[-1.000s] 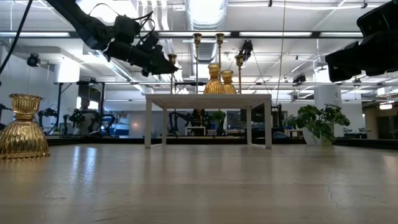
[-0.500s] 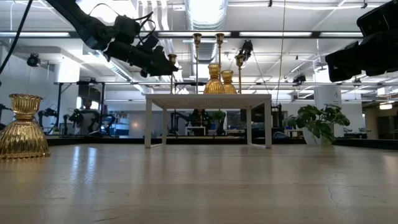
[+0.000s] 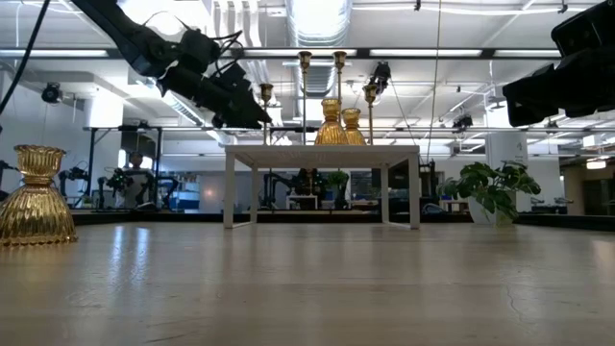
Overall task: Pick & Place candle stick holders
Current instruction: Put the orange candle holder on the shelf
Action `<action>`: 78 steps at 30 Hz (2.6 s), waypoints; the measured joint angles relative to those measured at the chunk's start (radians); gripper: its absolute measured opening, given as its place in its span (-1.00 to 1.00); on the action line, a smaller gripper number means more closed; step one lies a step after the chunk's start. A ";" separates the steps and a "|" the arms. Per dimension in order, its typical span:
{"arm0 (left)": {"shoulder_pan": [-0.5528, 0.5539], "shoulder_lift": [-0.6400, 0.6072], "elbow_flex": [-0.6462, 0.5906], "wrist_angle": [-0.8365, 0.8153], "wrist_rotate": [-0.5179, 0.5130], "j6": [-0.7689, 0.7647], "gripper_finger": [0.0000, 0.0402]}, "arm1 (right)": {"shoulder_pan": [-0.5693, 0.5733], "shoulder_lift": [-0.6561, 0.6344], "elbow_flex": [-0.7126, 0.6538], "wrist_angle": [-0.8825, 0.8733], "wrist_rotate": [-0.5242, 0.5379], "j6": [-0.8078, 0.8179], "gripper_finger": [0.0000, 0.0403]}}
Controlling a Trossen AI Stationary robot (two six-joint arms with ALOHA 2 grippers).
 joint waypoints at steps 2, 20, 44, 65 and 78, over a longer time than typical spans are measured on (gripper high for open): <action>0.000 -0.004 0.000 -0.038 -0.016 0.004 0.58 | 0.000 0.000 0.000 0.000 0.000 0.000 -0.96; -0.007 -0.346 0.000 -0.559 -0.159 0.007 0.54 | 0.000 0.000 0.000 0.000 0.000 0.000 -0.96; -0.337 -0.779 0.000 -1.391 -0.280 -0.587 0.39 | 0.000 0.000 0.000 0.000 0.000 0.000 -0.96; -0.967 -0.637 -0.080 -1.410 -0.530 -1.420 0.39 | 0.000 0.000 0.000 0.000 0.000 0.000 -0.96; -1.319 -0.372 0.055 -1.413 -0.733 -1.873 0.39 | 0.000 0.000 0.000 0.000 0.000 0.000 -0.96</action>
